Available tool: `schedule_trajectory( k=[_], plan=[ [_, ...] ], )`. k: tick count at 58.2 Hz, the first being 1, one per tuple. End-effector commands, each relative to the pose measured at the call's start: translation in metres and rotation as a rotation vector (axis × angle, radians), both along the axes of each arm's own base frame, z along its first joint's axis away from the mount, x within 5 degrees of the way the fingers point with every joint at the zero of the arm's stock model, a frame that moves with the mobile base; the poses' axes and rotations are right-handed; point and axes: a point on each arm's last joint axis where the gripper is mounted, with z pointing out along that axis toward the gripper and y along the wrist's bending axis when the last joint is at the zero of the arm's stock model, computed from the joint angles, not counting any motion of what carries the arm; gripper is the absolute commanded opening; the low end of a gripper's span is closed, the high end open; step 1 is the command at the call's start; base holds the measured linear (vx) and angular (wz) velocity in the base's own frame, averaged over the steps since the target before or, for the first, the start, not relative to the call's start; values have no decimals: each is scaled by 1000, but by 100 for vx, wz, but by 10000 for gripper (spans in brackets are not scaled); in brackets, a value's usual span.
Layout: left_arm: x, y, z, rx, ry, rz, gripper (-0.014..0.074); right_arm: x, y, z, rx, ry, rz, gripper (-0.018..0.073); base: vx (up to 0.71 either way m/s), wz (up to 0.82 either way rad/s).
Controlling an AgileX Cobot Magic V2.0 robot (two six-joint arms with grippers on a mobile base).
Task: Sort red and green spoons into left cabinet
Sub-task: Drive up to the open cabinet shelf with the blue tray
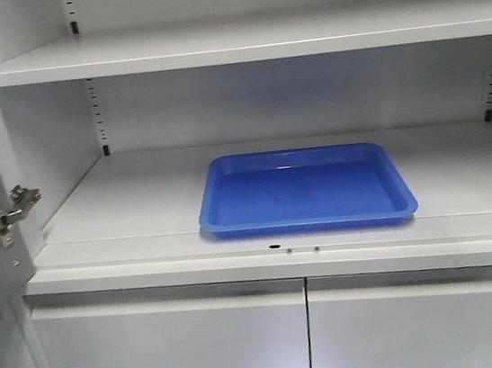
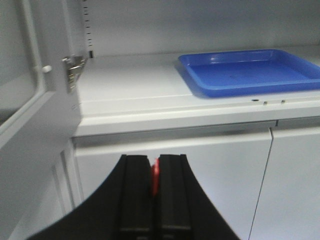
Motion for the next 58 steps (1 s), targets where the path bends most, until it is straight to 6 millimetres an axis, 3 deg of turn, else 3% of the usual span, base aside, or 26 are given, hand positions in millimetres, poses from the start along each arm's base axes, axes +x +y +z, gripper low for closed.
schedule_trajectory(
  k=[1, 58],
  plan=[
    [1, 2, 14, -38, -79, 30, -3, 2, -3, 15, 36, -73, -37, -3, 31, -38],
    [1, 2, 14, -38, -79, 30, -3, 2, -3, 15, 36, -73, -37, -3, 30, -12]
  ],
)
